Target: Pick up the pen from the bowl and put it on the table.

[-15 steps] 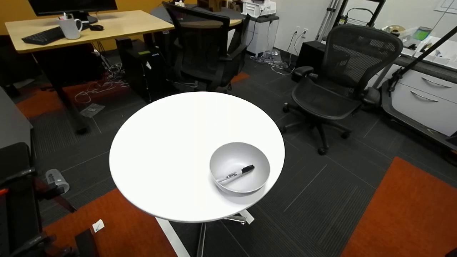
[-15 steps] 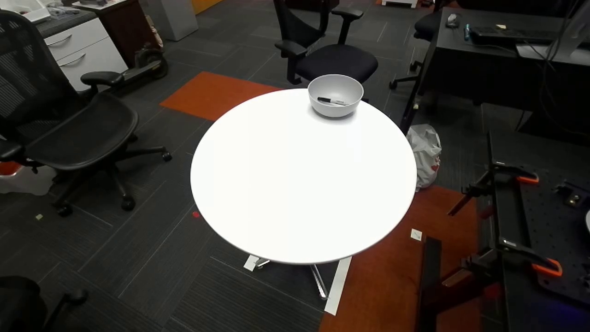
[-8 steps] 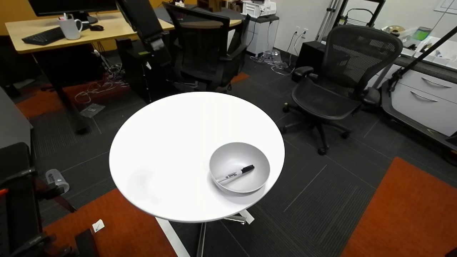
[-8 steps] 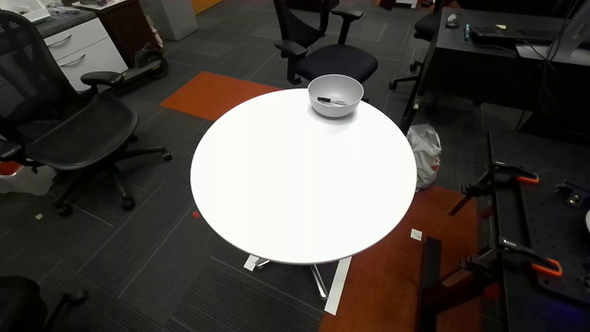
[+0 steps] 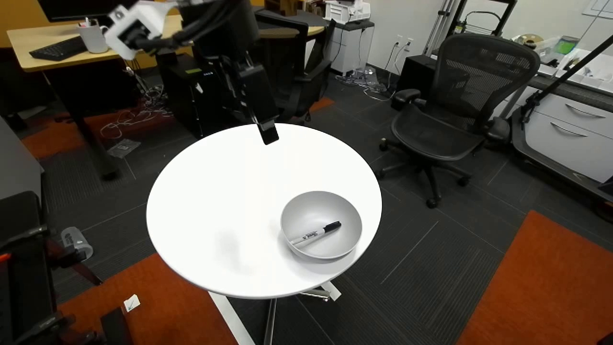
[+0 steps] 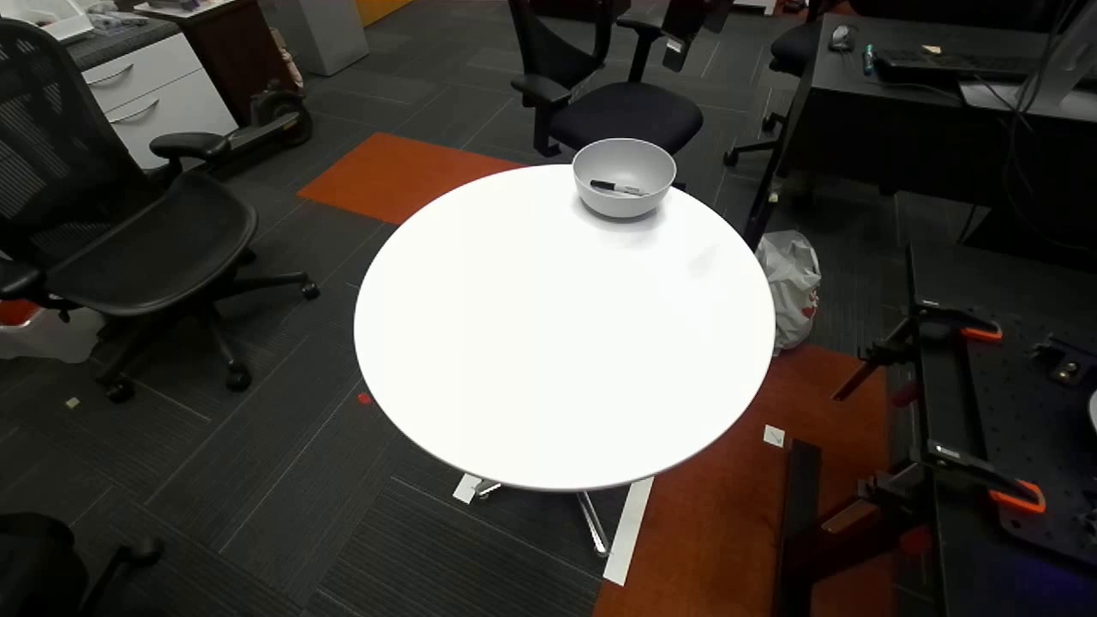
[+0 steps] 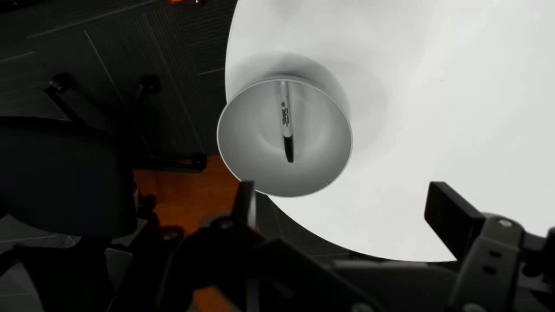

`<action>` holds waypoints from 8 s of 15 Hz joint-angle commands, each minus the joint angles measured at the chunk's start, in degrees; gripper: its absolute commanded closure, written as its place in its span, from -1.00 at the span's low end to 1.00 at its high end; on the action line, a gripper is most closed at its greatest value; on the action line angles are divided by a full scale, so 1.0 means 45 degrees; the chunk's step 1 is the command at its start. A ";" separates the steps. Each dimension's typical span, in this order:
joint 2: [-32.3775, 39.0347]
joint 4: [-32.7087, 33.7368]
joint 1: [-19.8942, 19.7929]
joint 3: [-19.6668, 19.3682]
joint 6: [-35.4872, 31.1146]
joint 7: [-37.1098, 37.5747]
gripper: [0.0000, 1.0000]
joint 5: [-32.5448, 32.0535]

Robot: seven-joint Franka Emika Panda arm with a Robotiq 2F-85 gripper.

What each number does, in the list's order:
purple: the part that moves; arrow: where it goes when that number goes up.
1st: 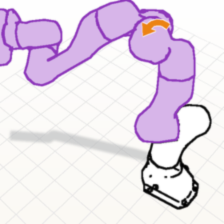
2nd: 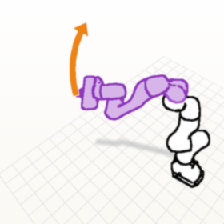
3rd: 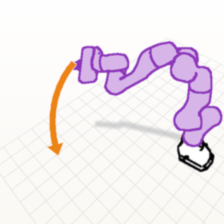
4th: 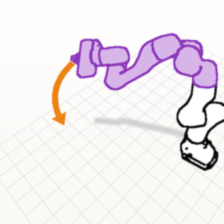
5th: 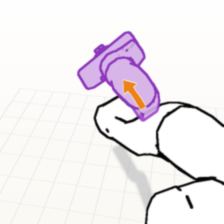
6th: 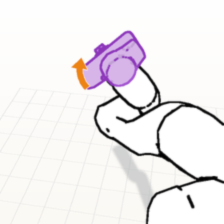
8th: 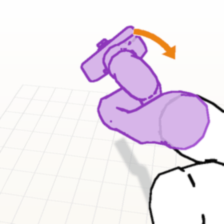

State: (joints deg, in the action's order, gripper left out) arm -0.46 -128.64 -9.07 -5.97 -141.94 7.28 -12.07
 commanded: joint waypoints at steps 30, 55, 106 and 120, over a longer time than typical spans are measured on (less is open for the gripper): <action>0.5315 0.2582 -0.0641 -0.0339 -0.2527 -0.4008 -1.00 0.1382; 1.0295 0.7429 -0.1728 0.0308 -0.2017 -0.4018 -1.00 0.1941; 0.6221 0.2964 0.2727 0.2510 -0.4174 -0.3729 0.93 0.0456; 0.7736 0.1633 0.3516 0.1526 -0.5709 -0.0954 0.93 0.0997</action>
State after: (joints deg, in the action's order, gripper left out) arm 34.43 -119.10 5.20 2.10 -164.60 0.69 -9.41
